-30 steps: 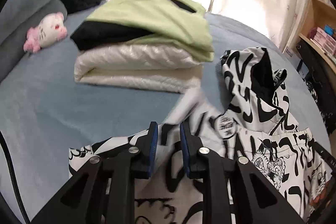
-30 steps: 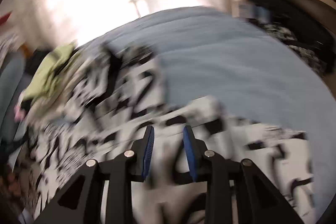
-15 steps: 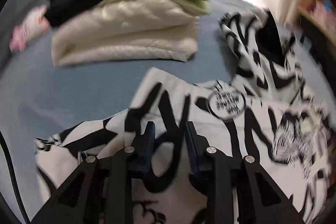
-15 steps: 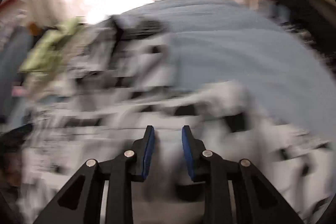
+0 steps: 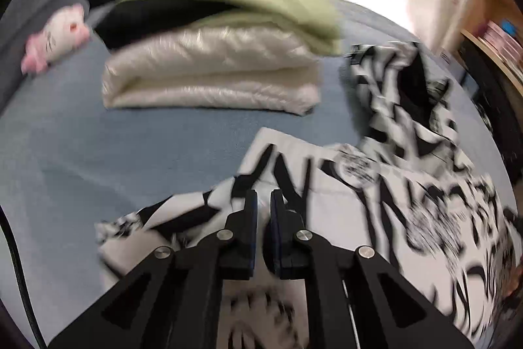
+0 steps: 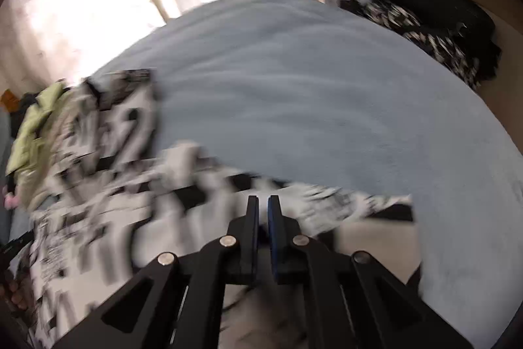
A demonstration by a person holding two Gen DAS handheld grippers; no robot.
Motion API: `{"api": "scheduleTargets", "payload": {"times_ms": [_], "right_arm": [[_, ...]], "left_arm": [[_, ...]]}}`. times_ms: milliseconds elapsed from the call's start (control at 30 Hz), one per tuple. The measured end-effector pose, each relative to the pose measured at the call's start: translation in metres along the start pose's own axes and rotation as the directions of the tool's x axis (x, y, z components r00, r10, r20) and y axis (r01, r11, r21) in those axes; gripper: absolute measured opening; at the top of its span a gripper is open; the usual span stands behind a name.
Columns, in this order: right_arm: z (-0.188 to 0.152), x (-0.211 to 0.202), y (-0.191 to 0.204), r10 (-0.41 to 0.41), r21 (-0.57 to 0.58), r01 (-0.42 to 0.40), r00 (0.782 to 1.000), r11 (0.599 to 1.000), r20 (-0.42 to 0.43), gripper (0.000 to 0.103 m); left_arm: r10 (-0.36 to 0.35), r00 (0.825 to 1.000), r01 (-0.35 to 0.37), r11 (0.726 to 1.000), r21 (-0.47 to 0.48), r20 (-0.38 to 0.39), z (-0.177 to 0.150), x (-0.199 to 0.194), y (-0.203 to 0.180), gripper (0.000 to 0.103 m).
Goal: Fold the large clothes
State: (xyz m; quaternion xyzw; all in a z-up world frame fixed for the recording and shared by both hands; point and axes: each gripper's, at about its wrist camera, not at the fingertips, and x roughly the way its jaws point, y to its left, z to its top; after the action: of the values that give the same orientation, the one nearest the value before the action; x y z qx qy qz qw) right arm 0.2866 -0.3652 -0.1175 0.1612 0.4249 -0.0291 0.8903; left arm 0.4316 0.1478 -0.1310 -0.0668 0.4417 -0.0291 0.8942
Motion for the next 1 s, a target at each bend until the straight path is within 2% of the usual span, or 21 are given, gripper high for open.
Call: {"api": "scheduleTargets", "payload": {"times_ms": [100,167,267,333,400,467,500,533,600,700,767,800,833,867,933,1000], "right_arm": [[-0.018,-0.017,0.037,0.116,-0.039,-0.117,0.993,0.992,-0.037,0.013],[-0.035,-0.024,0.064,0.179,-0.072,-0.184,0.981,0.980,-0.076,0.021],[-0.066,-0.029,0.114,0.299,-0.119,-0.320,0.940,0.940,-0.161,0.022],[-0.081,-0.029,0.142,0.348,-0.151,-0.378,0.917,0.913,-0.196,0.022],[-0.091,-0.025,0.164,0.364,-0.165,-0.400,0.907,0.901,-0.214,0.022],[-0.103,-0.009,0.180,0.364,-0.153,-0.415,0.889,0.897,-0.277,0.023],[-0.108,-0.003,0.184,0.341,-0.162,-0.398,0.893,0.903,-0.293,0.023],[-0.110,0.001,0.184,0.326,-0.174,-0.385,0.900,0.907,-0.290,0.023],[-0.108,0.003,0.170,0.324,-0.176,-0.379,0.905,0.909,-0.275,0.014],[-0.098,-0.003,0.133,0.324,-0.132,-0.360,0.917,0.924,-0.234,0.012],[-0.090,-0.008,0.104,0.259,-0.125,-0.286,0.946,0.950,-0.197,0.012],[-0.086,-0.009,0.086,0.174,-0.129,-0.198,0.969,0.972,-0.177,0.015],[-0.085,-0.009,0.071,0.098,-0.126,-0.120,0.981,0.985,-0.166,0.016],[-0.082,-0.011,0.050,0.072,-0.100,-0.089,0.984,0.991,-0.160,0.015],[-0.078,-0.020,0.010,0.076,-0.003,-0.078,0.986,0.997,-0.146,0.012],[-0.077,-0.037,-0.024,-0.005,0.053,0.011,0.993,0.999,-0.118,0.012]], "left_arm": [[-0.023,1.000,0.023,0.999,0.030,-0.022,-0.018,-0.027,-0.013,0.008],[-0.079,0.995,0.080,0.997,0.016,-0.068,-0.039,-0.039,-0.020,0.008],[-0.158,0.980,0.156,0.987,-0.021,-0.118,-0.064,-0.049,-0.035,0.008],[-0.205,0.971,0.204,0.979,-0.027,-0.125,-0.074,-0.050,-0.051,0.008],[-0.245,0.961,0.243,0.969,-0.028,-0.130,-0.078,-0.045,-0.074,0.008],[-0.301,0.942,0.299,0.954,-0.040,-0.148,-0.082,-0.039,-0.096,0.009],[-0.320,0.934,0.319,0.947,-0.030,-0.159,-0.084,-0.033,-0.108,0.008],[-0.299,0.940,0.300,0.954,-0.014,-0.165,-0.086,-0.028,-0.117,0.009],[-0.236,0.955,0.244,0.970,0.022,-0.177,-0.091,-0.013,-0.129,0.009],[-0.224,0.959,0.230,0.973,0.017,-0.172,-0.091,-0.004,-0.115,0.006],[-0.184,0.968,0.184,0.983,-0.016,-0.169,-0.087,-0.005,-0.096,0.006],[-0.152,0.975,0.149,0.988,-0.034,-0.164,-0.084,-0.008,-0.082,0.006],[-0.126,0.979,0.119,0.992,-0.052,-0.158,-0.082,-0.011,-0.067,0.006],[-0.102,0.983,0.093,0.993,-0.068,-0.151,-0.081,-0.013,-0.055,0.006],[-0.065,0.990,0.050,0.992,-0.114,-0.127,-0.080,-0.024,-0.022,0.005],[0.009,0.994,-0.025,0.988,-0.153,-0.107,-0.079,-0.034,0.009,0.005]]}}
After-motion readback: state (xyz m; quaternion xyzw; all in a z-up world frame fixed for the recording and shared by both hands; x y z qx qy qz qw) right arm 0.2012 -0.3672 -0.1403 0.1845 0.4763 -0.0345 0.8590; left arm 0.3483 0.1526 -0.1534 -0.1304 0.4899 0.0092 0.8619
